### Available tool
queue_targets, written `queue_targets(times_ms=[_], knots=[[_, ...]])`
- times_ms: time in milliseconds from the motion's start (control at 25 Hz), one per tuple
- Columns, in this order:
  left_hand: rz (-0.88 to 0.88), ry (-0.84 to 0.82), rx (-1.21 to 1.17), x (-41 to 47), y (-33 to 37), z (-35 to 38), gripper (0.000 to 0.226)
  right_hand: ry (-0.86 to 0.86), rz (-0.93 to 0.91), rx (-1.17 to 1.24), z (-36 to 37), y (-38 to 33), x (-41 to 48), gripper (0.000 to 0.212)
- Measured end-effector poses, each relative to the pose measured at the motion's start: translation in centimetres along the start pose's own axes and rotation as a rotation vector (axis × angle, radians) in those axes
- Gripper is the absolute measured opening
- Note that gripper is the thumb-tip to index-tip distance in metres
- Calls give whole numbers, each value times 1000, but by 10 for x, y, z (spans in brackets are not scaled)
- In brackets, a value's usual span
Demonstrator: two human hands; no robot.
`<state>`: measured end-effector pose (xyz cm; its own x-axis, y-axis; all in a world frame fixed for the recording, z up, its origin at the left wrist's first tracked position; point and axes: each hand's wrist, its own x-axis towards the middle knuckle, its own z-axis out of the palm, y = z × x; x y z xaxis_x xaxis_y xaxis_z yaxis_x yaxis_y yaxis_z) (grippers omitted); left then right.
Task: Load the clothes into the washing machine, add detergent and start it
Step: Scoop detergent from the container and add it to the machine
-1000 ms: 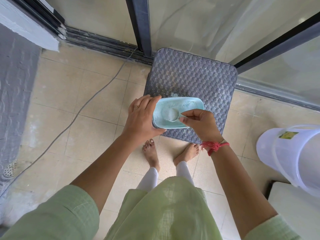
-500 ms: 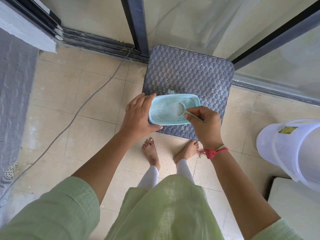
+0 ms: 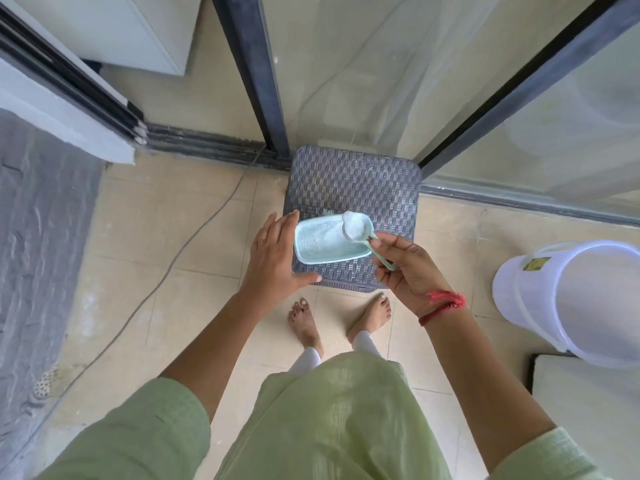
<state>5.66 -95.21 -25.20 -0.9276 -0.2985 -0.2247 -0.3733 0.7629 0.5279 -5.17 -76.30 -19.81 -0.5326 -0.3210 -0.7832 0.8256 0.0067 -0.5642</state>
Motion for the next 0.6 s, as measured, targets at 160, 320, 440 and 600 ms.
queue_targets(times_ms=[160, 320, 440, 600], knots=[[119, 48, -19, -28, 41, -37, 110, 79, -288, 180, 3, -28, -76, 11], [273, 10, -23, -40, 111, -54, 109, 112, -366, 306, -21, -40, -152, 10], [426, -48, -12, -43, 180, -54, 109, 261, -346, 431, -65, -36, -198, 9], [669, -80, -5, -57, 279, -26, 104, 475, -400, 647, -145, -26, -271, 12]])
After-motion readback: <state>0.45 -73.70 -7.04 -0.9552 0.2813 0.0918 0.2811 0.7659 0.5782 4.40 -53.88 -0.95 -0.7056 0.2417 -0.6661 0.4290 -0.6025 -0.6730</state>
